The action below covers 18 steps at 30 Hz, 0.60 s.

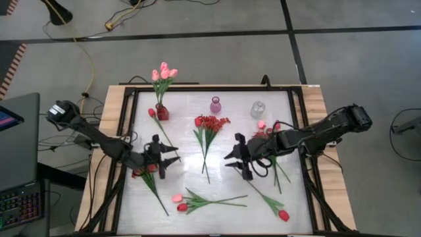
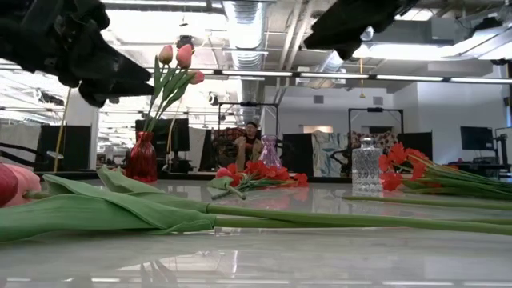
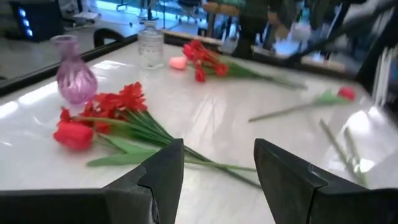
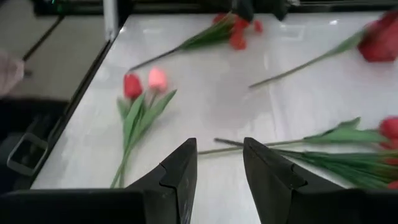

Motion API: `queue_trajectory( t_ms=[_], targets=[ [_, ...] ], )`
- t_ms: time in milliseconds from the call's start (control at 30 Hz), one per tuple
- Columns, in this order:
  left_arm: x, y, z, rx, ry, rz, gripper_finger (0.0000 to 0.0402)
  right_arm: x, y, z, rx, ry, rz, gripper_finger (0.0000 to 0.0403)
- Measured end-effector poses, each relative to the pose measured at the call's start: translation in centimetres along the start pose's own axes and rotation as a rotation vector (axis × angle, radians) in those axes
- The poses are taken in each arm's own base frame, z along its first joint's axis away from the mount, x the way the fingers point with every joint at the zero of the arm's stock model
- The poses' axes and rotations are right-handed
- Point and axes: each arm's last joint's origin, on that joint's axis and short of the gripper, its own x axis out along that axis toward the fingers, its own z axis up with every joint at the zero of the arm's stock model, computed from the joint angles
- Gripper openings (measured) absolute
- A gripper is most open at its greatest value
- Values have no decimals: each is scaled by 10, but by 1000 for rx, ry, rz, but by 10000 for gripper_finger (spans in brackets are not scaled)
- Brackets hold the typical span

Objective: Sort flowers into vase by color
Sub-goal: Put the pink tulip into the red vase

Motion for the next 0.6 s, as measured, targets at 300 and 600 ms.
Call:
queue_trajectory(
  t_ms=[300, 600],
  targets=[
    [26, -39, 4, 84, 145, -258, 183, 9, 35, -5, -134, -27, 101, 159],
    [49, -82, 28, 170, 424, -410, 183, 39, 41, -26, -152, 64, 102, 159]
  ],
)
